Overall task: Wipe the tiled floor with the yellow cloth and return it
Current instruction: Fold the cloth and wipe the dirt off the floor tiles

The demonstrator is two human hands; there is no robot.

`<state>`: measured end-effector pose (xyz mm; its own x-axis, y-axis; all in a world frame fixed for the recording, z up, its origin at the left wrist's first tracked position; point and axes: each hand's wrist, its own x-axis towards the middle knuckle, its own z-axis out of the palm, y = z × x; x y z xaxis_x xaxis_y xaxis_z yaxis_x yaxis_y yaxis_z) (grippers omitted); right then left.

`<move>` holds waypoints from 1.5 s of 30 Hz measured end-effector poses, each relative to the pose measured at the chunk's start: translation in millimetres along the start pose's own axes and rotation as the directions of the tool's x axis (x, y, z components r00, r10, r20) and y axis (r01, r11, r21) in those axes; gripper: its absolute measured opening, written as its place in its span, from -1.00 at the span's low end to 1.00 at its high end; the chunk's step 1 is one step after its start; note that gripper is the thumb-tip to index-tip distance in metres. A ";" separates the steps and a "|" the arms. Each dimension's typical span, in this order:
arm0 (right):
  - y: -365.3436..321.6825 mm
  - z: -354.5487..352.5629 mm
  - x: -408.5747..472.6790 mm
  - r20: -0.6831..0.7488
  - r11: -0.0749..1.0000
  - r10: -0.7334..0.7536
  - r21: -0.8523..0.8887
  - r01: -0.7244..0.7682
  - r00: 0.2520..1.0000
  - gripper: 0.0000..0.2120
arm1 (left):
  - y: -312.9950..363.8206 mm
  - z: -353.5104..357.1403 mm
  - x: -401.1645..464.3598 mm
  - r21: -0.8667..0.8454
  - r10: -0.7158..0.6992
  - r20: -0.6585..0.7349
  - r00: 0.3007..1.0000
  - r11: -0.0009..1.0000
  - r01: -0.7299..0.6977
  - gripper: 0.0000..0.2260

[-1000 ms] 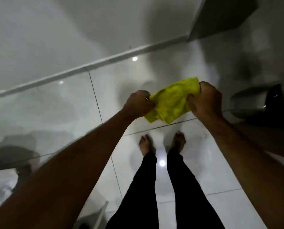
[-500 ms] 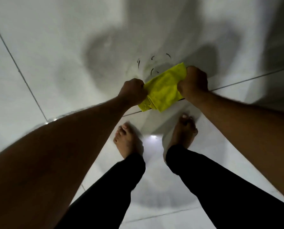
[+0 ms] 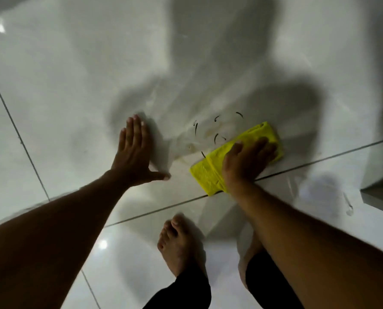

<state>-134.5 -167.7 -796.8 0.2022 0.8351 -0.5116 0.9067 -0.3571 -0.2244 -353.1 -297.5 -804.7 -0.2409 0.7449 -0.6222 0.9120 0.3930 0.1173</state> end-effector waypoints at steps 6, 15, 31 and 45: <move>-9.7 34.4 41.4 -0.111 0.869 -0.445 -0.291 0.399 0.888 -0.40 | -13.8 23.5 17.3 -0.086 0.003 -0.031 1.000 0.996 -0.006 0.48; 76.0 11.4 31.2 0.306 0.337 -0.829 -0.396 0.854 0.469 -0.38 | -1.8 -5.7 10.5 -0.148 -0.038 0.108 0.993 0.987 0.054 0.52; 71.1 -28.6 120.8 -0.028 0.662 -0.674 -0.467 0.586 0.738 -0.40 | -2.6 -4.0 19.1 -0.127 -0.087 0.172 0.981 0.986 0.110 0.58; 68.5 1.1 73.7 -0.209 0.835 -0.508 -0.358 0.418 0.836 -0.42 | -3.3 -1.4 18.7 -0.107 -0.094 0.128 0.987 0.988 0.108 0.58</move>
<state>-57.9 -131.1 -850.7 -0.2141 0.9667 -0.1402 0.9741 0.2006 -0.1044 -361.1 -284.1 -815.6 -0.2807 0.6294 -0.7247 0.8398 0.5266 0.1321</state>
